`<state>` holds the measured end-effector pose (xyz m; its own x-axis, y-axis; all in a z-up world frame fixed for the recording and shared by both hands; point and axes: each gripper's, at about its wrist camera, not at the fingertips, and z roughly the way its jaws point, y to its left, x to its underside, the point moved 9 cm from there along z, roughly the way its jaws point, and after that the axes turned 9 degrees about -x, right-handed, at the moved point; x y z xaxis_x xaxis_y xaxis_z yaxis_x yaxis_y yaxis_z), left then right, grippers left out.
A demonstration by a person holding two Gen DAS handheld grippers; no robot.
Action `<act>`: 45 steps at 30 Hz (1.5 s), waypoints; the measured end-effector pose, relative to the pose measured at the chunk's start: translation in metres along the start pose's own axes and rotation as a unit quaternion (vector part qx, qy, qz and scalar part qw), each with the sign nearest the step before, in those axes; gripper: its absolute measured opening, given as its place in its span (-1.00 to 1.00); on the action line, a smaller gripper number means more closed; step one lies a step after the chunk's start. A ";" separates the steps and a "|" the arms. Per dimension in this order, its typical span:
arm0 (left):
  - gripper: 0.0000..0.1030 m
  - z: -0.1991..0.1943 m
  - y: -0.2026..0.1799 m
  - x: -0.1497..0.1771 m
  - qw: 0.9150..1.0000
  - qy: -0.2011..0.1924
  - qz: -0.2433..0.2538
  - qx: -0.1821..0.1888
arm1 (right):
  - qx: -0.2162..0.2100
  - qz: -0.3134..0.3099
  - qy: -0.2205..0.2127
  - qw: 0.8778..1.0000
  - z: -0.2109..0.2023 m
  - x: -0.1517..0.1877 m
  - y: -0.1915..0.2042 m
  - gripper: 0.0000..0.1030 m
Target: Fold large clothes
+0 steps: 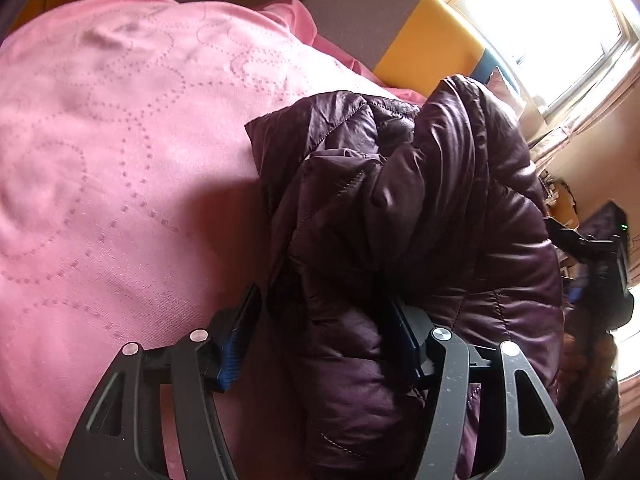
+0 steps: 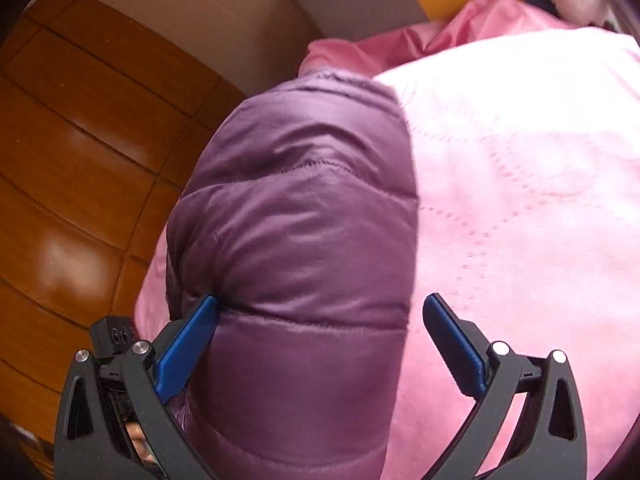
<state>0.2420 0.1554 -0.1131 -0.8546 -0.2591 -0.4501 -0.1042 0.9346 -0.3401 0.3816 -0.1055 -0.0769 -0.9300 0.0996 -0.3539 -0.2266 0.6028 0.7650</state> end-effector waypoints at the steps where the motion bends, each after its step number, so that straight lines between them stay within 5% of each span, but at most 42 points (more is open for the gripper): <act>1: 0.17 0.001 0.001 0.000 1.000 0.000 0.004 0.001 | -0.013 0.004 0.005 1.000 0.006 -0.002 -0.004 0.96; 6: 0.17 0.007 0.002 -0.001 1.000 0.004 0.013 0.014 | -0.060 0.014 0.025 0.998 0.030 -0.006 -0.018 0.97; 9: 0.11 0.008 0.005 -0.001 0.999 0.001 0.009 0.033 | -0.059 -0.012 0.013 0.998 0.026 -0.004 -0.013 0.63; 10: -0.10 0.006 0.001 0.000 0.999 -0.004 0.008 0.052 | -0.055 -0.023 0.007 0.998 0.021 -0.005 -0.010 0.41; 12: -0.19 0.001 -0.004 0.001 0.997 -0.015 0.007 0.079 | -0.056 -0.039 -0.005 0.998 0.013 -0.005 -0.001 0.19; 18: -0.30 -0.014 -0.036 0.007 0.991 -0.027 0.027 0.131 | -0.053 -0.068 -0.058 0.995 -0.025 0.010 0.015 0.02; 26: -0.33 0.012 -0.183 0.009 0.973 0.003 0.127 0.194 | 0.006 -0.052 -0.157 0.986 -0.153 0.008 -0.045 0.00; 31: -0.33 0.047 -0.279 0.018 0.960 0.040 0.199 0.195 | 0.066 -0.018 -0.193 0.979 -0.218 0.018 -0.112 0.00; 35: -0.33 0.081 -0.325 0.035 0.952 0.065 0.254 0.157 | 0.110 0.029 -0.187 0.976 -0.239 0.034 -0.170 0.11; 39: -0.33 0.090 -0.341 0.041 0.950 0.068 0.274 0.132 | 0.125 0.061 -0.204 0.969 -0.248 0.049 -0.199 0.44; 40: -0.33 0.089 -0.342 0.045 0.950 0.065 0.278 0.126 | 0.160 0.065 -0.212 0.962 -0.255 0.054 -0.199 0.79; 41: -0.33 0.088 -0.342 0.044 0.950 0.062 0.282 0.120 | 0.197 0.065 -0.219 0.953 -0.263 0.062 -0.194 0.93; 45: -0.33 0.078 -0.340 0.037 0.954 0.040 0.278 0.103 | 0.281 0.050 -0.261 0.922 -0.282 0.065 -0.154 0.97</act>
<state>0.2851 -0.1910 -0.0786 -0.7859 0.2890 -0.5467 0.4712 0.8524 -0.2266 0.2746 -0.4154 -0.0659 -0.6393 0.4558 -0.6193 0.1747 0.8704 0.4602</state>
